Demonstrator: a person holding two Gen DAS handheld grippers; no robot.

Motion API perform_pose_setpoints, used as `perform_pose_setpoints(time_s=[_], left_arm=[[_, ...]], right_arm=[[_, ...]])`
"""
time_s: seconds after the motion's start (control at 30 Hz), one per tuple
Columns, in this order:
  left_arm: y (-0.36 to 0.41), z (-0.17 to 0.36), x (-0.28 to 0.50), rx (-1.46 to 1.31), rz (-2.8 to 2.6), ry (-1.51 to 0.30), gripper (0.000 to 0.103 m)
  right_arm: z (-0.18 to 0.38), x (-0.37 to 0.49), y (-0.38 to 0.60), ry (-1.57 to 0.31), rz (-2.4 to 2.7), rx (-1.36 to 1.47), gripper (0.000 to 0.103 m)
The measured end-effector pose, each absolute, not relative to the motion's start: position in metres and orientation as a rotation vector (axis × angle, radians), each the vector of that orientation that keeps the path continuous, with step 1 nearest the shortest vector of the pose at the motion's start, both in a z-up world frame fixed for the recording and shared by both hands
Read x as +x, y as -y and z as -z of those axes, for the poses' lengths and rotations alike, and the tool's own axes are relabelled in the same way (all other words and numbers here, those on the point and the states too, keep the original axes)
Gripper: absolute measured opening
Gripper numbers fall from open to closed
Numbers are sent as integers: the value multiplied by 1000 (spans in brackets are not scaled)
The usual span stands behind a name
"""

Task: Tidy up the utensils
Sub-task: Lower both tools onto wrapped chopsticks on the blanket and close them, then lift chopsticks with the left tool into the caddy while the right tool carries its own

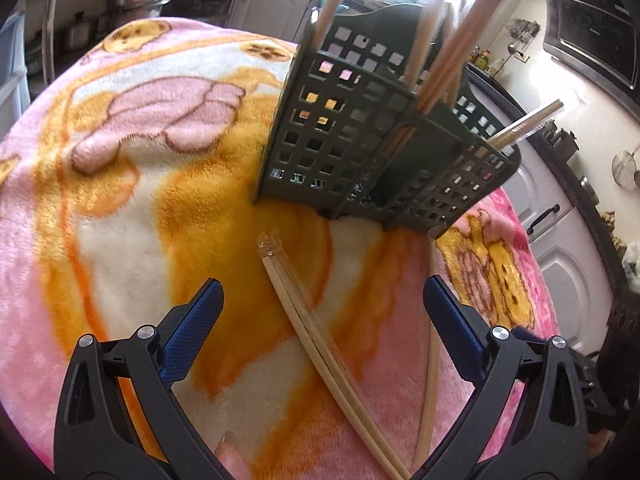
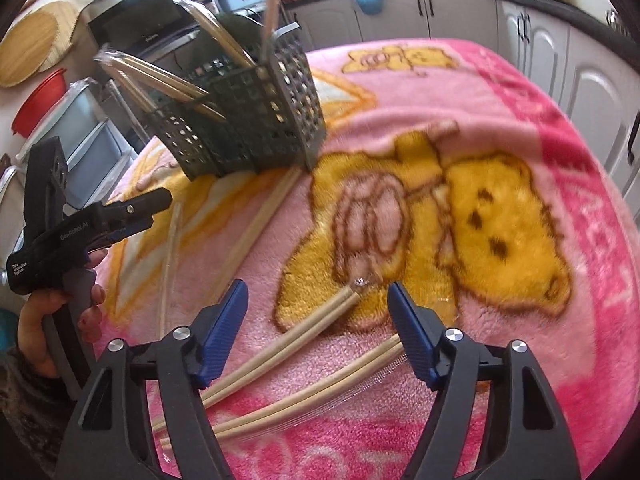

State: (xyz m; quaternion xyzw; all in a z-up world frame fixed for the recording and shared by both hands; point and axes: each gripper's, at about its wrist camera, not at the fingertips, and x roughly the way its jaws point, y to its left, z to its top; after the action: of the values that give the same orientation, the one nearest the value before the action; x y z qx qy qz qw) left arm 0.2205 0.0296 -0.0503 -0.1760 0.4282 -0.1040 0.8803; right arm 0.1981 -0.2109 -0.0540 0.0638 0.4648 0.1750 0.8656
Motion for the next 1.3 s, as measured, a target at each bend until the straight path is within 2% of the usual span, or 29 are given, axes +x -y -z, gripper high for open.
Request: perform_pose_setpoints(time_s=[0.1,0.33,0.47,0.6,0.7,0.9,1.3], left_arm=[[-35,58,228,-395,210,-913,79],[-44,61,239,-408,189,-915,64],[-43,63,245,-382,168,-913,49],[-47,65,248,-360,139,-905,28],[-52,66,249,-358,131,-904,19],[-63,66,250,-377,131,-902,13],[-71,65,243,-431,159,-888,4]], right_arm=[[59,204,213,-999,-366,155,65],[66,216,216,-1018,-359,198,58],[67,220,220,-1011,-341,218,44],[68,223,225,-1006,-324,239,26],[70,225,228,-1003,-322,245,17],[68,225,227,-990,-337,255,10],[36,217,213,-881,-436,257,8]])
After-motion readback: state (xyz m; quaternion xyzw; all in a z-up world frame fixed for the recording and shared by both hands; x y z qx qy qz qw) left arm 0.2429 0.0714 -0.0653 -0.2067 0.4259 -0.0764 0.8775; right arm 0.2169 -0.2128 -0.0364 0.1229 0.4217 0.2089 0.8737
